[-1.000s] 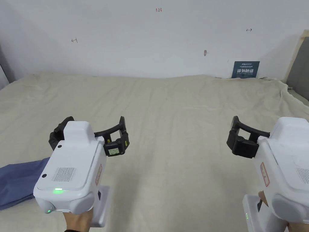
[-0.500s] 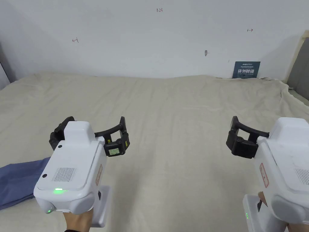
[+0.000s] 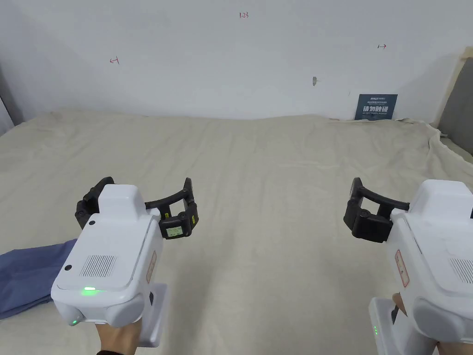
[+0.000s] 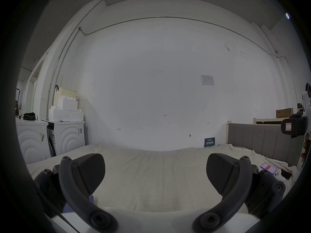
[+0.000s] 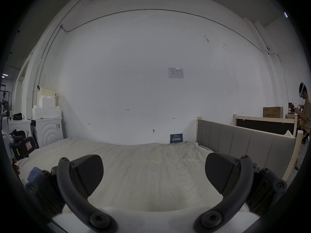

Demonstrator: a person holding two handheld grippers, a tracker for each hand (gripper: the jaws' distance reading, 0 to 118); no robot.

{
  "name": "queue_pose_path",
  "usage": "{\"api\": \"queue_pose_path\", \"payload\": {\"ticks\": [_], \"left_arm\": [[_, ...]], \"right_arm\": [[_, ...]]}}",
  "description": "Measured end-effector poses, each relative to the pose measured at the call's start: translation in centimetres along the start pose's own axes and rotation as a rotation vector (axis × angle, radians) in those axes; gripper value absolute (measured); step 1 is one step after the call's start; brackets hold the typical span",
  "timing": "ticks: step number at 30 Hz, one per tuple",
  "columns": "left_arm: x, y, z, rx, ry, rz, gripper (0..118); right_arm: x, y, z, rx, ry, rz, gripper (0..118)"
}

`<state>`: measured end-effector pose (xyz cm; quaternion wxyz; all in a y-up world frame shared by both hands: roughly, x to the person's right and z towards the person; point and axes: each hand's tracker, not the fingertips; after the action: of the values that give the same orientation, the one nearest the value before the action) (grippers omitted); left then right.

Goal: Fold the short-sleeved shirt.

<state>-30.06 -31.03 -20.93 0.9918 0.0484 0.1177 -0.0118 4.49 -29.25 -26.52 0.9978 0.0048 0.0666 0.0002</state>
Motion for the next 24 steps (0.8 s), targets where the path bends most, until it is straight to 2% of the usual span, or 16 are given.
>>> {"api": "queue_pose_path", "payload": {"ticks": [24], "left_arm": [[-0.15, 0.15, 0.07, 0.004, -0.001, 0.000, 118]], "right_arm": [[-0.24, 0.23, 0.19, 0.004, 0.005, -0.001, 118]]}}
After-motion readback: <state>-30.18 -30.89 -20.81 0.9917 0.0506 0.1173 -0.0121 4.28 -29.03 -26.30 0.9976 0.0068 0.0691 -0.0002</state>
